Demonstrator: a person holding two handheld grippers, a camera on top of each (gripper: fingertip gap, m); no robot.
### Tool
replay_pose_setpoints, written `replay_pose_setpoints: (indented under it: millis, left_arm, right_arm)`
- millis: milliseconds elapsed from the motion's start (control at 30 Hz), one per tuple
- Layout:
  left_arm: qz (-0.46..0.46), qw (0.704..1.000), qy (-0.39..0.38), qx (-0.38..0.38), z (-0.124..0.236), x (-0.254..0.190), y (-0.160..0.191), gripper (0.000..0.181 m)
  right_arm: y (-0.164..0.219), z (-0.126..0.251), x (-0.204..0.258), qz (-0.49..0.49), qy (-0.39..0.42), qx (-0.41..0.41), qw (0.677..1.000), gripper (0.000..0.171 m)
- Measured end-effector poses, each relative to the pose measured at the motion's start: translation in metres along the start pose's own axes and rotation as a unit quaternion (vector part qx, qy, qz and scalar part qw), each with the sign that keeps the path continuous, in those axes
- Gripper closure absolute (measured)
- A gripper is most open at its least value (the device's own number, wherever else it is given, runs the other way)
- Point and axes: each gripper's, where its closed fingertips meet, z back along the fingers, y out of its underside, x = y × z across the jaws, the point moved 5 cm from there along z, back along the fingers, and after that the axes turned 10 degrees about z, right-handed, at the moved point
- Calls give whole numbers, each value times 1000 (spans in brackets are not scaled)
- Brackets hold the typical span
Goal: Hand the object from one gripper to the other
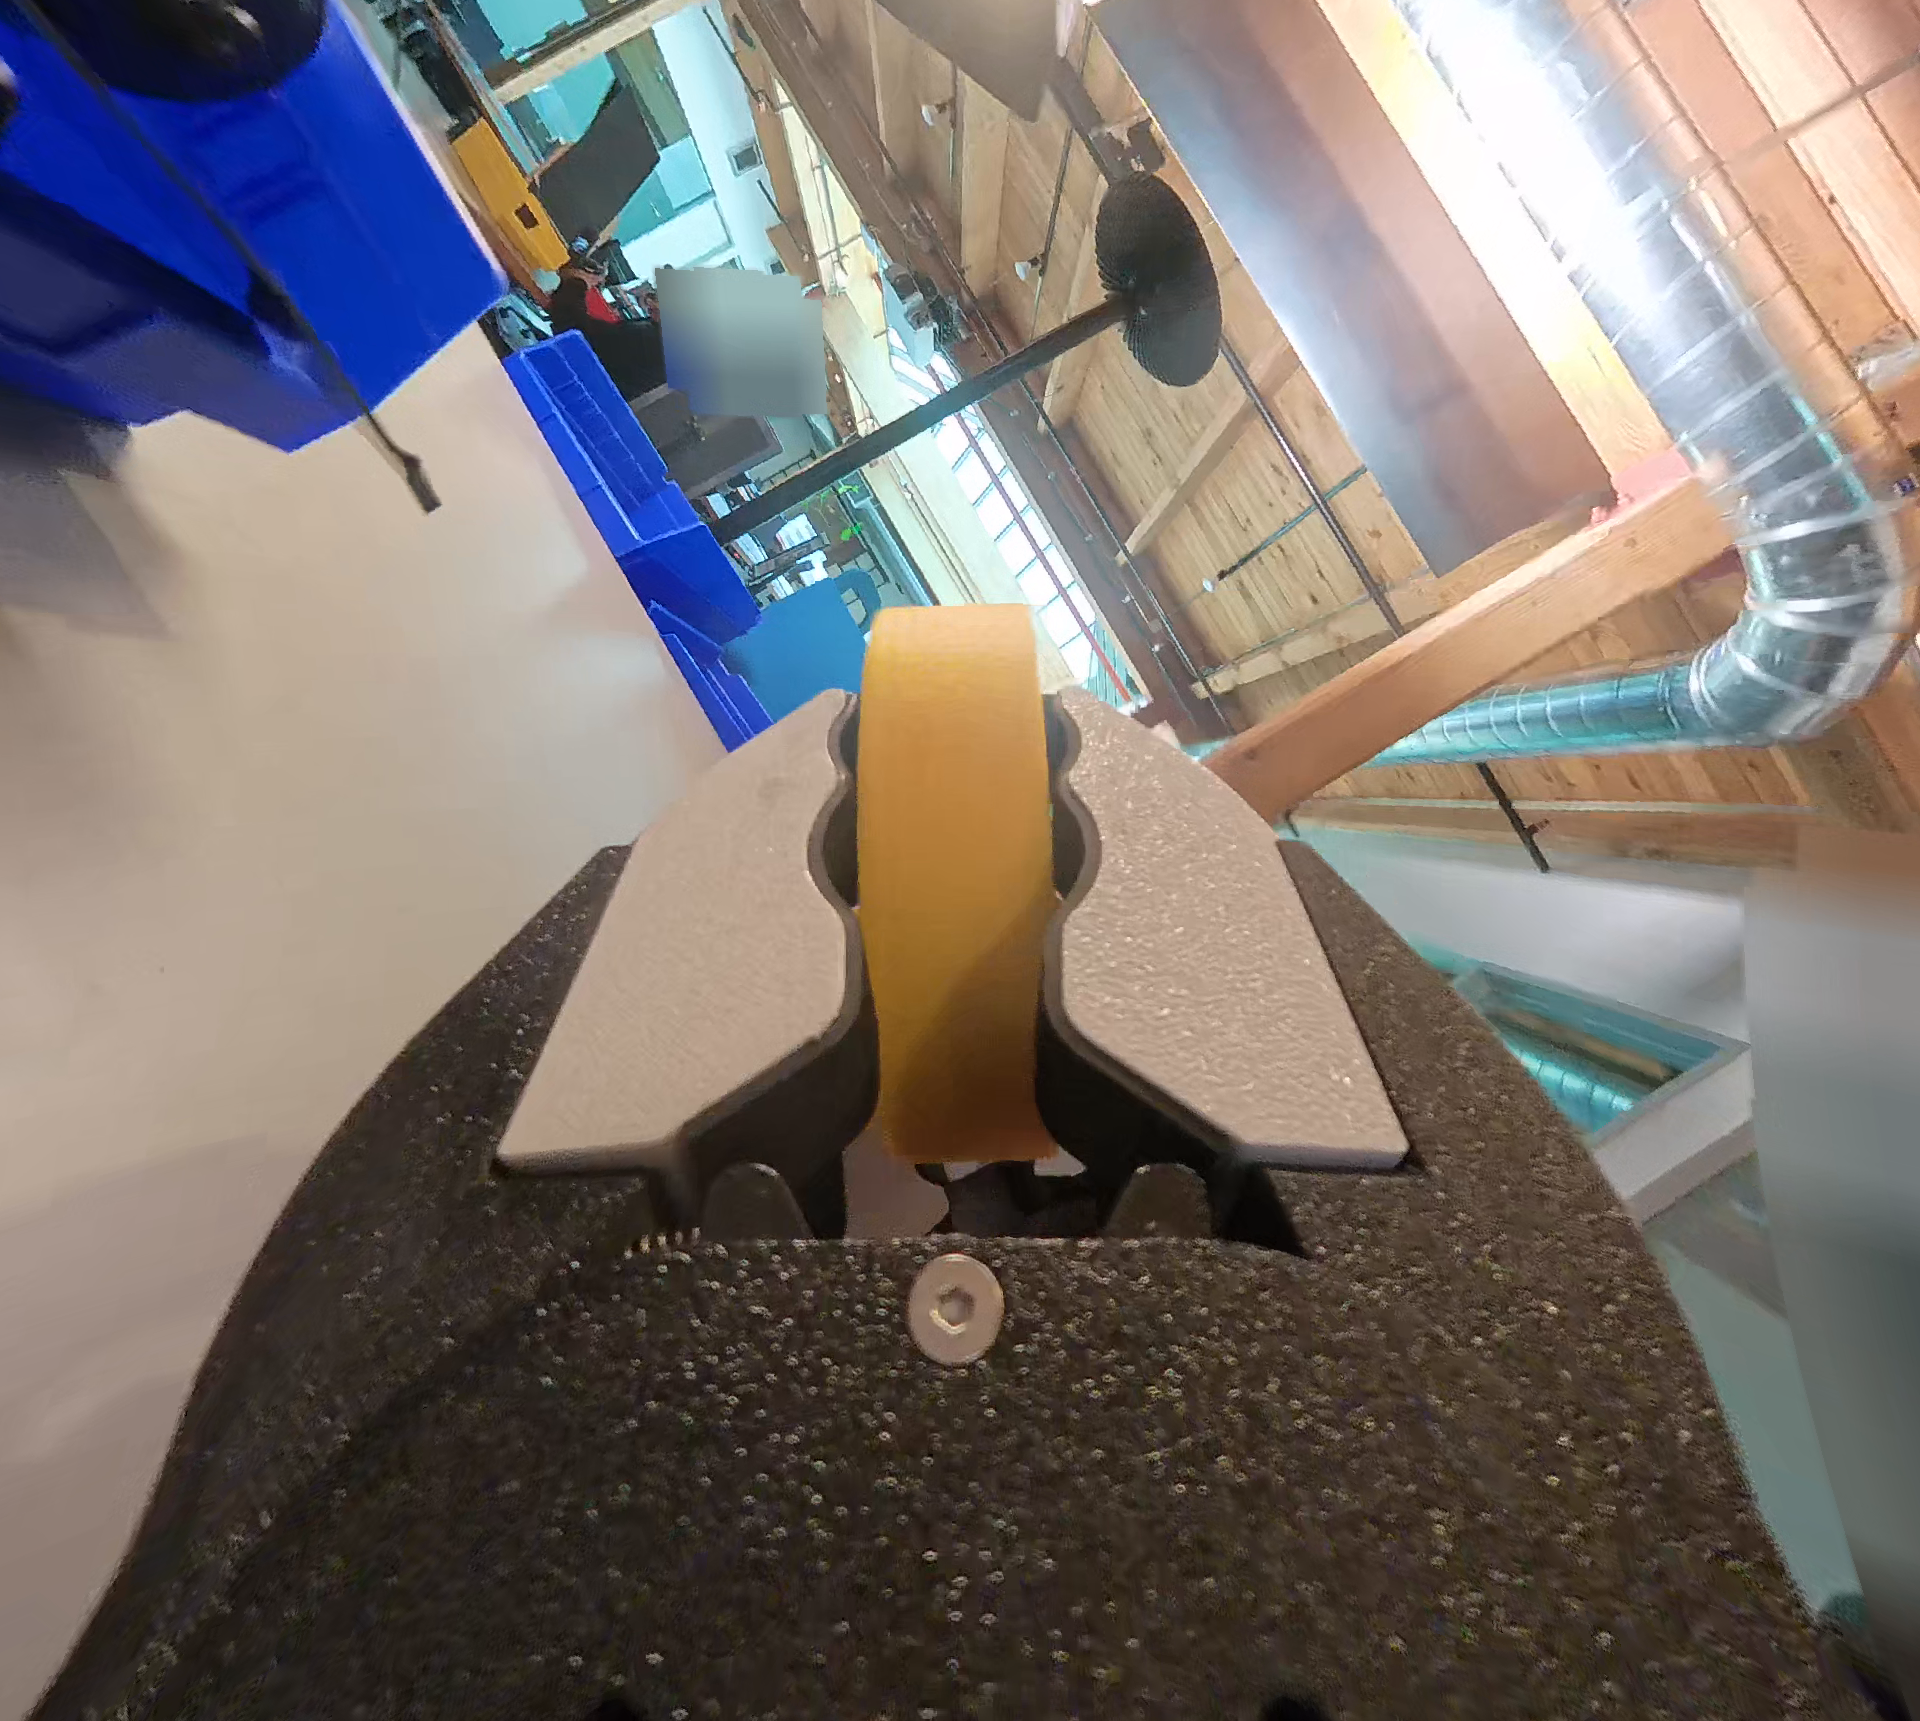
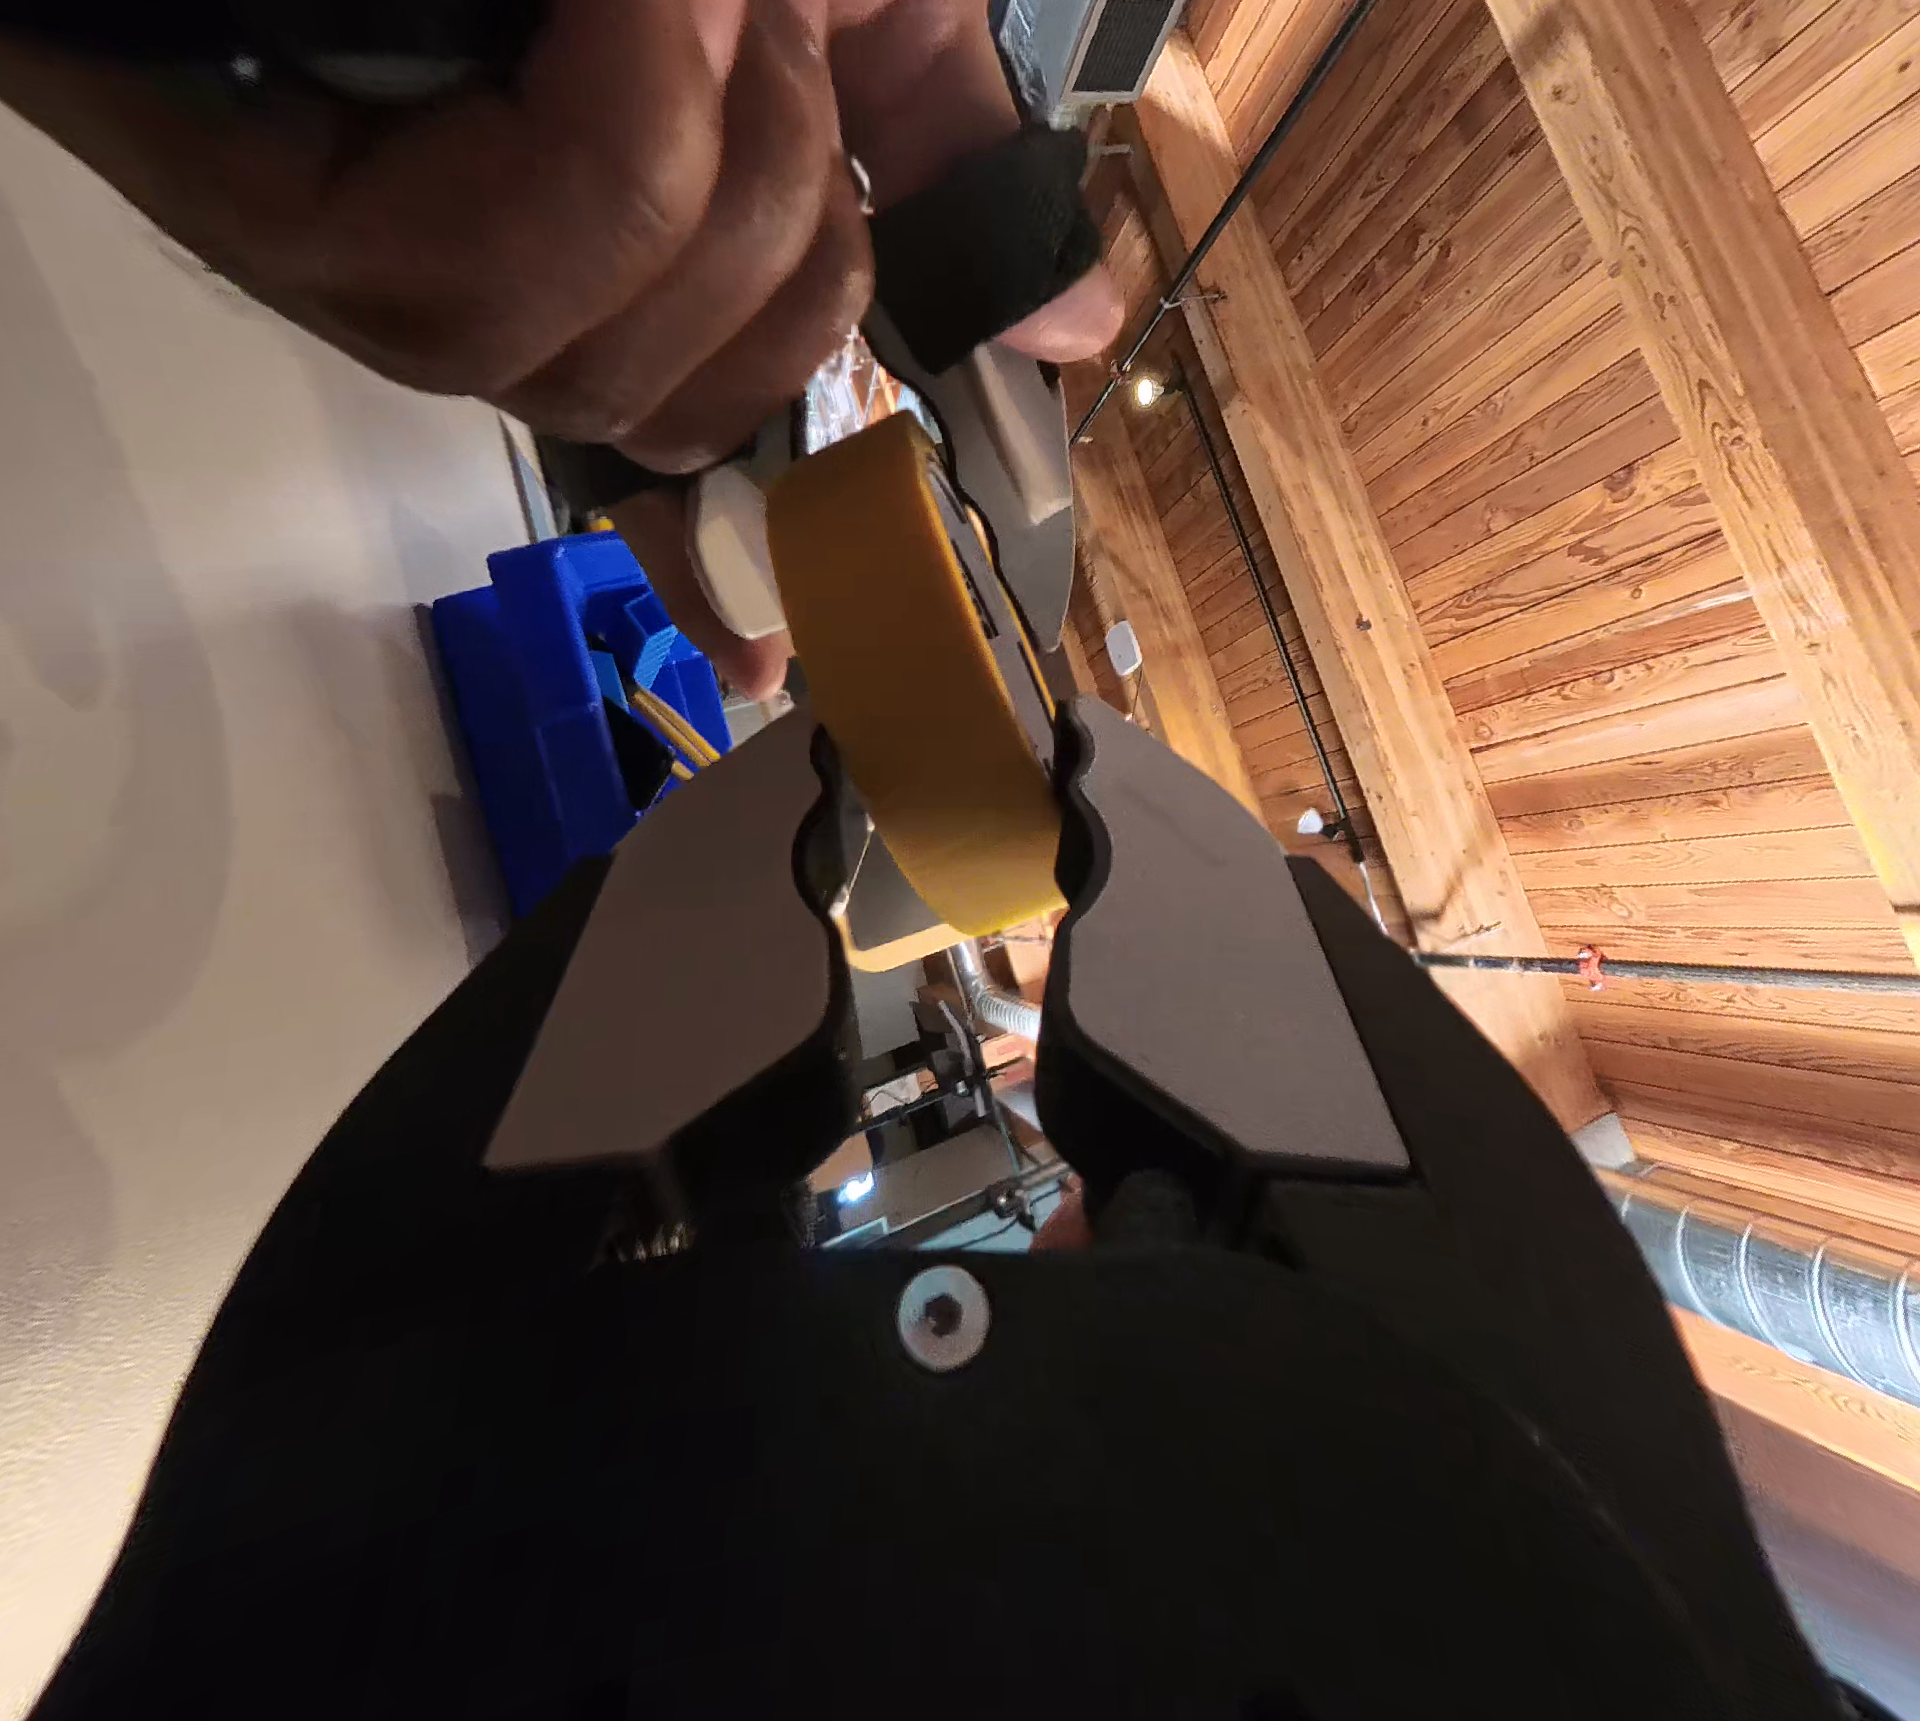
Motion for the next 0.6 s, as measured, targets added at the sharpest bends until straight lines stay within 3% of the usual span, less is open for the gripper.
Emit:
replay_pose_setpoints:
  millis: [133, 233, 333, 433, 600]
  left_arm:
    - [-78, 997, 11, 22, 0, -11, -8, 108]
    - [-173, 984, 32, 14, 7, -21, -21, 99]
    - [-274, 959, 67, 22, 17, -27, -27, 102]
    - [-384, 919, 50, 74, 20, -17, -19, 103]
    - [-496, 850, 42, 172, 16, 3, 15, 102]
  right_arm:
    - [10, -2, -5, -45, 3, 18, 999, 140]
    - [21, -1, -14, -150, -5, 12, 989, 142]
    - [38, 0, -21, -296, -29, -12, 955, 142]
    - [54, 2, -26, -453, -59, -48, 888, 141]
    - [59, 5, -34, -659, -141, -157, 722, 142]
